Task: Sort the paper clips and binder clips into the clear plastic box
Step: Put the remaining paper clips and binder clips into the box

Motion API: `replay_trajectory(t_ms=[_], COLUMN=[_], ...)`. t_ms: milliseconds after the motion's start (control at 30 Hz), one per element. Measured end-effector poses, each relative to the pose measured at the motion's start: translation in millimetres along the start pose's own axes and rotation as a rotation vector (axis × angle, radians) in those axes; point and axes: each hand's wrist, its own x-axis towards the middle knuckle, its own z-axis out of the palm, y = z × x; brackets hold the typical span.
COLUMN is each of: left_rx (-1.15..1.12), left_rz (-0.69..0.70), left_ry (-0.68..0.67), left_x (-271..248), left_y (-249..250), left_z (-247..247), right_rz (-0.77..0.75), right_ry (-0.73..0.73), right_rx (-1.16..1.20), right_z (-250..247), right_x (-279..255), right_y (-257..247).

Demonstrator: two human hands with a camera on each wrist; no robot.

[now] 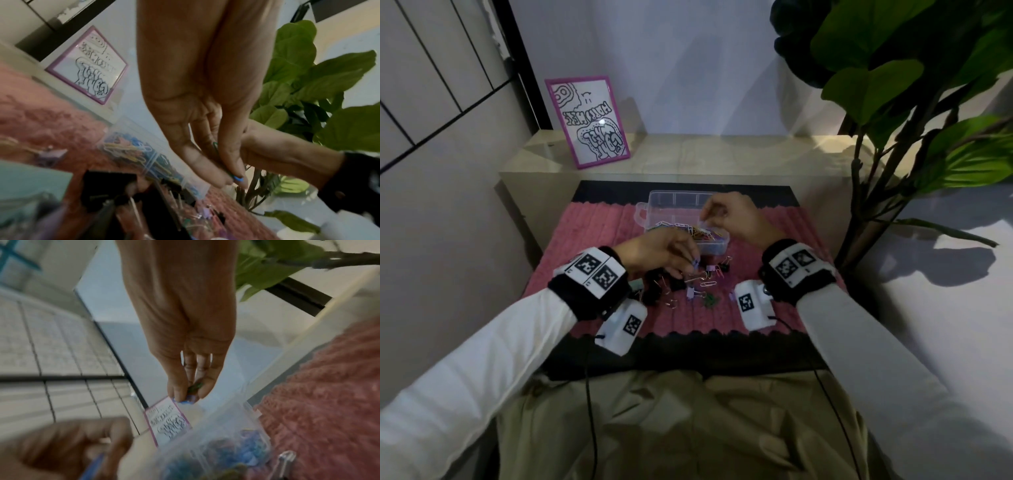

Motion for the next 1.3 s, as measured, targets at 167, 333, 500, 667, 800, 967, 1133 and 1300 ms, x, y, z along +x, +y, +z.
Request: replay_trajectory(t_ms=[167,333,500,667,800,967,1133,1300], left_rx=[0.043,0.428,0.693,0.806,0.731,0.881,0.890,0.862], left_rz=[0.011,0.086,0.002,0.102,0.237,0.073,0.133,0.099], left_ry=[0.106,0.382,0.376,0.450,0.202,0.006,0.068,0.100], left_x=[-5.4,10.7,41.6,30.2,-8.0,-16.7,-19.6,-40.2], left_y=[-0.5,18.7,21.7,7.6,4.7,-3.8,-8.3,-24.5], left_z=[-10.6,-44.4,-53.3,-24.8,17.0,38.1,30.1,6.4], right_rz=[-0.103,-0.212,-0.045,-0.038,-0.001,0.029,0.072,0.090], right_ry=[-0.097,-0.182,-0.428,-0.346,-0.328,-0.248,-0.173,-0.311], right_rx=[-0.263,-0.204,-0.427,-0.368,-0.317,-0.242,-0.059,-0.118], right_z=[3.9,4.5,30.6,35.7,33.6,18.5,9.6,26.3], right_x=[-5.3,-52.3,-70.9,-70.4,-69.4,-68.9,-70.6,-66.8], right_y=[2.5,11.0,14.4,18.0,18.9,20.4,11.4,5.8])
